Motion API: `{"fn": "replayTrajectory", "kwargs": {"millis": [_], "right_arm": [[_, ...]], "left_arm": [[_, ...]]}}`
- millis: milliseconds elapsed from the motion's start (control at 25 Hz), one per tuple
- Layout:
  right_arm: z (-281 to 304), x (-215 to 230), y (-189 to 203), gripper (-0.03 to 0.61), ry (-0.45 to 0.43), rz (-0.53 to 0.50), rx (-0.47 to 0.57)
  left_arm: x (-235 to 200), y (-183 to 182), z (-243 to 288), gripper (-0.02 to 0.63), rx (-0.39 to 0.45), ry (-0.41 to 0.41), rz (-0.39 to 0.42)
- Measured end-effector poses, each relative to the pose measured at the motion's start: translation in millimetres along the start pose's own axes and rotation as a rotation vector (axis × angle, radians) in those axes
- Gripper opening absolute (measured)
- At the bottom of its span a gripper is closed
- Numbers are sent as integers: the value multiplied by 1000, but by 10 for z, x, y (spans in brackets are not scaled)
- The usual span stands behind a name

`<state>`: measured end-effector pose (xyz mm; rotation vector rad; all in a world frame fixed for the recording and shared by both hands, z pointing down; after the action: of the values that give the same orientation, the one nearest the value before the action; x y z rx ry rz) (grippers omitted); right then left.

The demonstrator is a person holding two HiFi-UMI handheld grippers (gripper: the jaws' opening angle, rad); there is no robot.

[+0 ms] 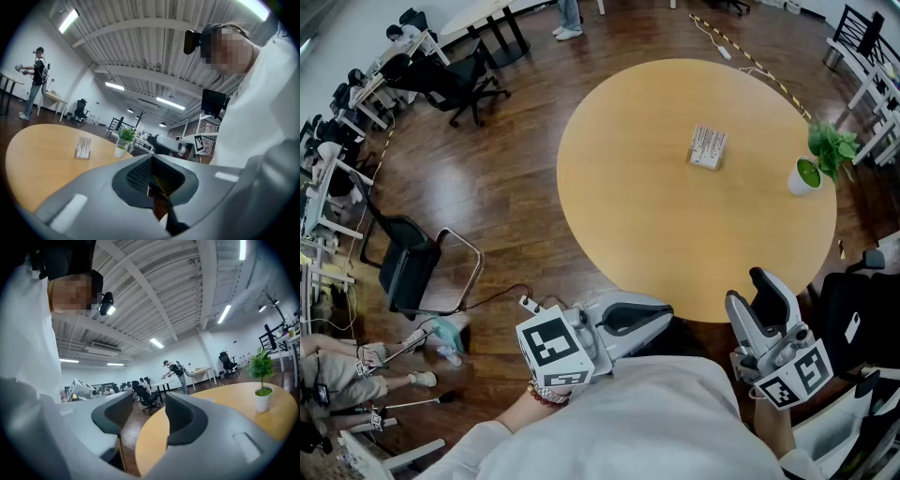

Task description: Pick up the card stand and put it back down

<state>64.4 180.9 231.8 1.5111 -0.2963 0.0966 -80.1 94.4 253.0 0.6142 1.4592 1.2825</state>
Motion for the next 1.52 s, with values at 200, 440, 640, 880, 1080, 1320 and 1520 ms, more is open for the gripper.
{"fn": "replayTrajectory", "kwargs": {"millis": [200, 440, 640, 880, 1080, 1320, 1520], "right_arm": [[290, 908, 156, 202, 24, -54, -93], [936, 2209, 561, 255, -8, -54, -348], [1648, 3095, 969, 303, -62, -105, -546], [2116, 3723, 1364, 308, -93, -134, -654], [2640, 4103, 1440, 310, -179, -146, -647], [3016, 4122, 1457, 312, -245, -195, -632], [3118, 4081, 1683, 264, -264, -244, -676]], "left_arm": [[-311, -331, 248, -6, 58, -103, 52], [-764, -473, 48, -6, 95, -408, -25], [-1066, -469, 125, -6, 93, -548, -140], [-1255, -430, 405, -6, 3, -595, -160], [-1504, -440, 693, -6, -40, -627, -230], [-1541, -365, 721, -6, -89, -645, -308], [-1580, -212, 720, -6, -128, -642, -333]]}}
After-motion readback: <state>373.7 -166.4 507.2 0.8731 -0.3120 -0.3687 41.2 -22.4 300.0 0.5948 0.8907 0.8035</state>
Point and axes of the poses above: the fingertips, and each gripper's own axes: z forward along the fingers, x to its right, y out of its underside, the point moved 5 cm from there along -z, backward along the fingers, and after that the axes turned 4 degrees about -x, right-handed, at the moved point
